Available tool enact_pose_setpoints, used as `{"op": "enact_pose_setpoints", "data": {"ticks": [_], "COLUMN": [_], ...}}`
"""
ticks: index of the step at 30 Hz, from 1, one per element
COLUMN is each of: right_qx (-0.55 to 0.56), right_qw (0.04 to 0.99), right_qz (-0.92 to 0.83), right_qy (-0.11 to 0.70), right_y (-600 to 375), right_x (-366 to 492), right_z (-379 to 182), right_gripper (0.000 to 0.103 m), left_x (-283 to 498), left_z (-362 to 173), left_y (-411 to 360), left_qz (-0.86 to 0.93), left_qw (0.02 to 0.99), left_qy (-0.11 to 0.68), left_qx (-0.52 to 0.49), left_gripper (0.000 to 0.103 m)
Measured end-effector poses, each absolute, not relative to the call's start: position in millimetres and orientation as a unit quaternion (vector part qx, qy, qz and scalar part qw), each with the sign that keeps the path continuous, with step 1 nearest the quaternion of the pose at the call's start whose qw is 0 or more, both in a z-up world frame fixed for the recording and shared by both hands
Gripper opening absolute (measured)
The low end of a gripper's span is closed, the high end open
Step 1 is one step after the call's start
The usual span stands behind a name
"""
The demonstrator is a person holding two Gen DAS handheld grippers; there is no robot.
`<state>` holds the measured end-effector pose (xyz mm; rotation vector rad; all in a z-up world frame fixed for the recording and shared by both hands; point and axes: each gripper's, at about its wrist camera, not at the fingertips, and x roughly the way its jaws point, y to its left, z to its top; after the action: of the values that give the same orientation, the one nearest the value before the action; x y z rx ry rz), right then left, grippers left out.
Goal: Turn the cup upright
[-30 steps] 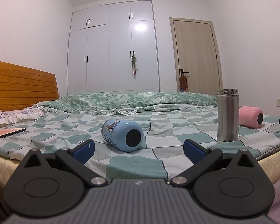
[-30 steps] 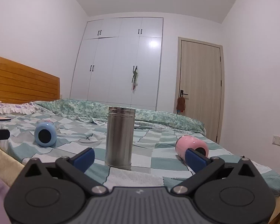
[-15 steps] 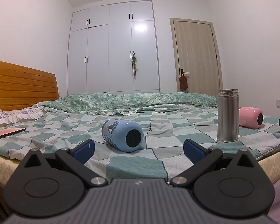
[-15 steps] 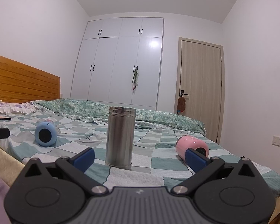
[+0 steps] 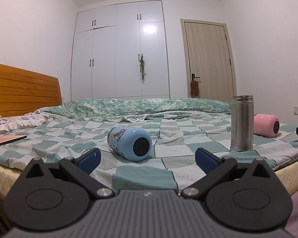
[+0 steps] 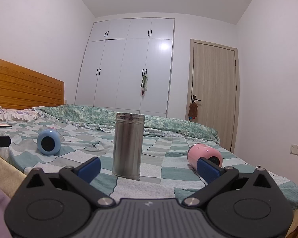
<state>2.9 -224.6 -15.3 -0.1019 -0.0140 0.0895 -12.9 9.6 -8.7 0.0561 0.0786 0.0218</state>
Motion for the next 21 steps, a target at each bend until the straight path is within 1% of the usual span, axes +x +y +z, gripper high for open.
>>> {"op": "enact_pose_setpoints", "data": {"ticks": [21], "right_qx": [-0.054], "right_qw": [0.997], "right_qz": [0.046], "right_qy": [-0.006], "right_y": [-223.5], "right_x": [4.5], "right_z": [-18.6], "right_gripper": [0.103], "left_x": [-13.8], "left_z": [-8.7], "left_y": [9.0], "left_qz": [0.008], "left_qw": [0.999], "left_qy": [0.038], "left_qx": [0.031], "left_gripper": [0.103]}}
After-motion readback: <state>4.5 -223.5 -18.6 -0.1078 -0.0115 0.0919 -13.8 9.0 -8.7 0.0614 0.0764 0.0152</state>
